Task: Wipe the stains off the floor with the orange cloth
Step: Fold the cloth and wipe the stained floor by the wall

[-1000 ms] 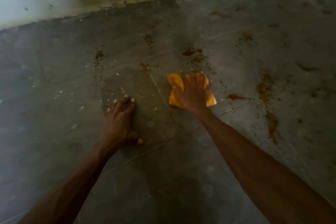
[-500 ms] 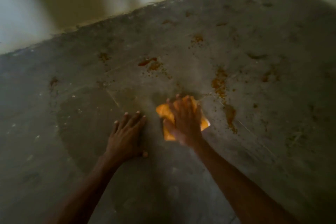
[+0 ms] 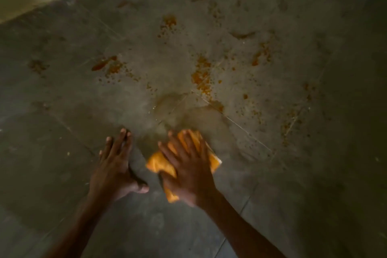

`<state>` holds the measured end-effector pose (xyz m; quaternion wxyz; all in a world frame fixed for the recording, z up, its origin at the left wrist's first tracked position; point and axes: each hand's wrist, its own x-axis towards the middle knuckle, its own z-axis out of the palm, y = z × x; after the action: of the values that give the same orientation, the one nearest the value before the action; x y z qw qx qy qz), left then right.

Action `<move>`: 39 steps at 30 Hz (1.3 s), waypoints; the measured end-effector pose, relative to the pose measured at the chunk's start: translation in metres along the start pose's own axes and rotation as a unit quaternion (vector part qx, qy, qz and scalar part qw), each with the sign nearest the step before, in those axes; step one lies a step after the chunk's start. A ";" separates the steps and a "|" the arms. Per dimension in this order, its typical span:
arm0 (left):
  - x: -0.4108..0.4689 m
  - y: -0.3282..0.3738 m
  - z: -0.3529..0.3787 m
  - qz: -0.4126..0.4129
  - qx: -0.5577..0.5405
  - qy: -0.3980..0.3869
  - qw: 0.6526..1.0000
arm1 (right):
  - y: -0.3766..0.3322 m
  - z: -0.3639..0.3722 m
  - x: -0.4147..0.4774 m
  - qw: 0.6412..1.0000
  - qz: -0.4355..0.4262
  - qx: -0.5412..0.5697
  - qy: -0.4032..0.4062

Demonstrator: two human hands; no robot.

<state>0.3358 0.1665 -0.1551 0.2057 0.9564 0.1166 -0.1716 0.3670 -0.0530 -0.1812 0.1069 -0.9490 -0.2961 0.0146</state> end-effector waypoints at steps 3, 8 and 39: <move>-0.002 -0.002 -0.004 0.001 -0.014 -0.001 1.000 | 0.038 -0.010 -0.088 1.000 0.019 -0.002 -0.004; 0.005 0.039 0.016 0.096 -0.037 0.067 0.992 | 0.108 -0.018 -0.003 0.946 0.322 -0.027 0.024; 0.032 0.180 0.061 0.266 0.102 -0.083 0.955 | 0.183 -0.039 -0.129 0.947 0.315 0.006 0.063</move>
<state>0.4006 -0.0145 -0.1556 0.1540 0.9511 -0.1774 -0.2004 0.3666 -0.2804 -0.1868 0.1211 -0.9923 0.0249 -0.0102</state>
